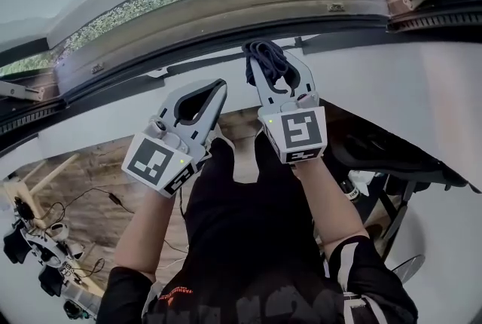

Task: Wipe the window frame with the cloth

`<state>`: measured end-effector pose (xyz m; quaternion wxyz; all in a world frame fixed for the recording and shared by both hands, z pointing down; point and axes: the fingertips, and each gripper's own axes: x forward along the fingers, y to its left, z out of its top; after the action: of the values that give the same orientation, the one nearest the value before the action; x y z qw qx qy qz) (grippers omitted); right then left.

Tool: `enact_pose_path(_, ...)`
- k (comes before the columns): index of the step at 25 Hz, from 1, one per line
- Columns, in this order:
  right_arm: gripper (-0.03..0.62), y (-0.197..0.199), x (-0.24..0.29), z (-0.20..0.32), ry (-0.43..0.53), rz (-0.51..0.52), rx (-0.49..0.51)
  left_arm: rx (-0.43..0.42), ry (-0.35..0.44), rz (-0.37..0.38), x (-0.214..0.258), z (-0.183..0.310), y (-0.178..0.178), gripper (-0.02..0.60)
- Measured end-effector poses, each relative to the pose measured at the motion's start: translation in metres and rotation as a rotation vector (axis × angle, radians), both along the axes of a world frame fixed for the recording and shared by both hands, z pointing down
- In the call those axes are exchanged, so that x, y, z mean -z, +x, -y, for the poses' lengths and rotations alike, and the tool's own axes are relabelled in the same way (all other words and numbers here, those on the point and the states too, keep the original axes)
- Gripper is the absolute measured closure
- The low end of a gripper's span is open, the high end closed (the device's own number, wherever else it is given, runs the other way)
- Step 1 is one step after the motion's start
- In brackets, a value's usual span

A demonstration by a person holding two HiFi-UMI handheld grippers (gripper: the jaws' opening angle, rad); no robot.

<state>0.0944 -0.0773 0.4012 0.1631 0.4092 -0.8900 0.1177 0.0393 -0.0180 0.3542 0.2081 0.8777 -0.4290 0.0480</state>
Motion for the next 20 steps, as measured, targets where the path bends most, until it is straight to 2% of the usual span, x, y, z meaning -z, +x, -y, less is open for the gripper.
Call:
enact_pose_path(8, 0.488, 0.037, -0.002, 0.013, 0.011, -0.011, -0.036, -0.027, -0.007, -0.002, -0.005, 0.011, 0.029, 0.561)
enact_pose_path(20, 0.487, 0.106, -0.003, 0.038, 0.015, -0.017, -0.143, -0.094, -0.019, -0.005, -0.011, 0.029, 0.080, 0.561)
